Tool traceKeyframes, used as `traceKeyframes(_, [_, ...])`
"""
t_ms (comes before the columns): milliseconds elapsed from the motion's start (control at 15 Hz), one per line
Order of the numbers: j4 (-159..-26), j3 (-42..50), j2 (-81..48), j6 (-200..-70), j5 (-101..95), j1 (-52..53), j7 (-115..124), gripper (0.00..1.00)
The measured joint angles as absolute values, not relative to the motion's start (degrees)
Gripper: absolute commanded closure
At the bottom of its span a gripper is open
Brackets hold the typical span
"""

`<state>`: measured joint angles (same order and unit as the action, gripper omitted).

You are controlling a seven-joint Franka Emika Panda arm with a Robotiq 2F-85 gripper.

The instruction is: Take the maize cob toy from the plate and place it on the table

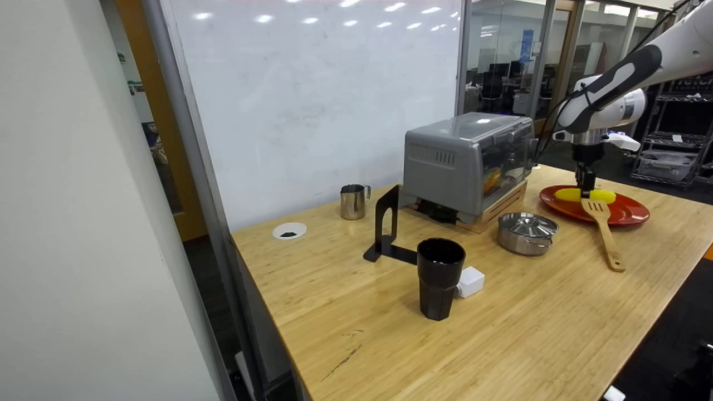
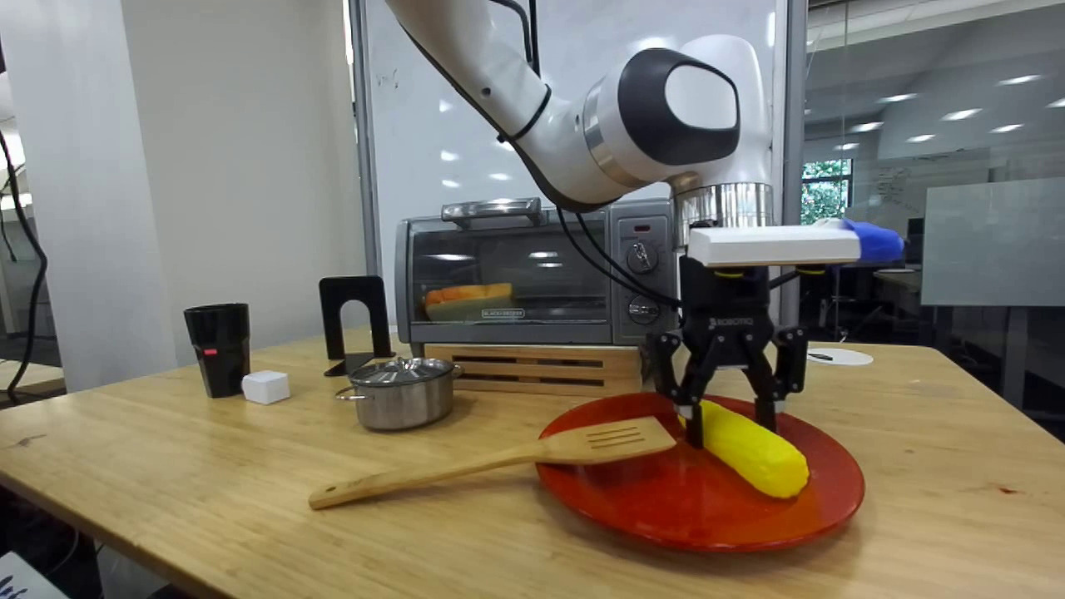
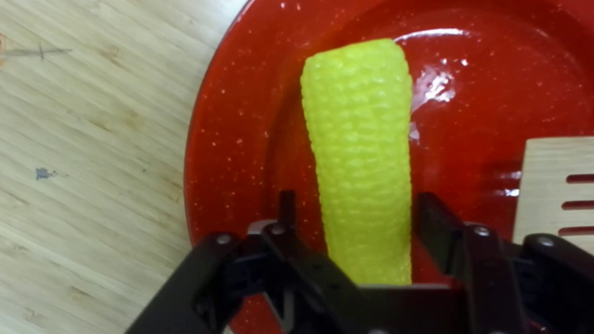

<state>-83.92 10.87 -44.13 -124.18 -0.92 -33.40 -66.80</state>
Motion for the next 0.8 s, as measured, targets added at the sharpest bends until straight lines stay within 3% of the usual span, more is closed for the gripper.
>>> traceKeyframes(200, [-83.91, 10.85, -44.13, -124.24, -0.92, -33.34, -66.72, 0.83])
traceKeyframes(400, [-83.52, 10.72, -43.87, -124.98, -0.35, -33.21, -64.08, 0.89])
traceKeyframes(800, [-82.69, 9.78, -38.62, -125.02, 0.78, -32.53, -56.41, 0.89])
